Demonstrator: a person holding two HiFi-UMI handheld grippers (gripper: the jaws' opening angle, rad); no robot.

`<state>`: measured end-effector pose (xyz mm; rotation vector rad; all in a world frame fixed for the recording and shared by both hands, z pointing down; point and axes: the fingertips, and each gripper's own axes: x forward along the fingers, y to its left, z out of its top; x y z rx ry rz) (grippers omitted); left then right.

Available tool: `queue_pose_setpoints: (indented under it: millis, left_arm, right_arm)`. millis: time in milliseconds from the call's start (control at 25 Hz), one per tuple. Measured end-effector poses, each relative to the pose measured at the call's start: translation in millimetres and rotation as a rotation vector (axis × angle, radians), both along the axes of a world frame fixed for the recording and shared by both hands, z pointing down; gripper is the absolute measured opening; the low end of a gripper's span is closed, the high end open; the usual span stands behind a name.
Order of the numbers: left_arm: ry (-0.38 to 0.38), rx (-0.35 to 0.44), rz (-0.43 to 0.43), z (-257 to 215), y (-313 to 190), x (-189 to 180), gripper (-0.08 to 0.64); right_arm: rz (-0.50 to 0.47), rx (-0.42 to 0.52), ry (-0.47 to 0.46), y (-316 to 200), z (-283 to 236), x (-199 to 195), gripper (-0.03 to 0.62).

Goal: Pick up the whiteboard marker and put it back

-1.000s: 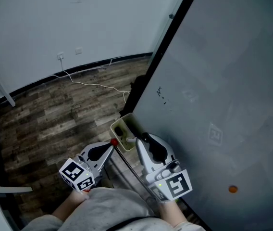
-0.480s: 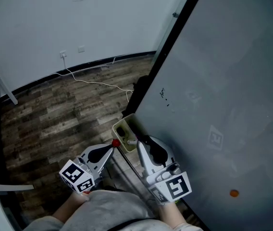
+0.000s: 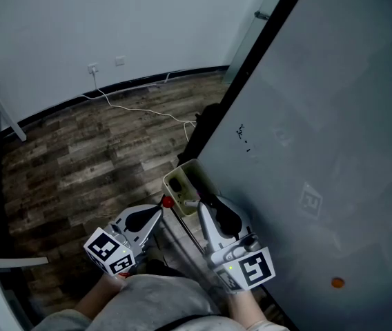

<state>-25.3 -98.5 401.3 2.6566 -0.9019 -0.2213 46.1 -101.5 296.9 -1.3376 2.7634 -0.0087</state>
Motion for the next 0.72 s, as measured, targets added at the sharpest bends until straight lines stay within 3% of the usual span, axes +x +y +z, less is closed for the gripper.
queue_pose_setpoints:
  millis: [720]
  left_arm:
    - [-0.016,-0.045,-0.027,18.8,-4.3,-1.6,0.014]
  right_arm:
    - [-0.028,-0.012,0.073,-11.6,34.9,-4.0,0.083]
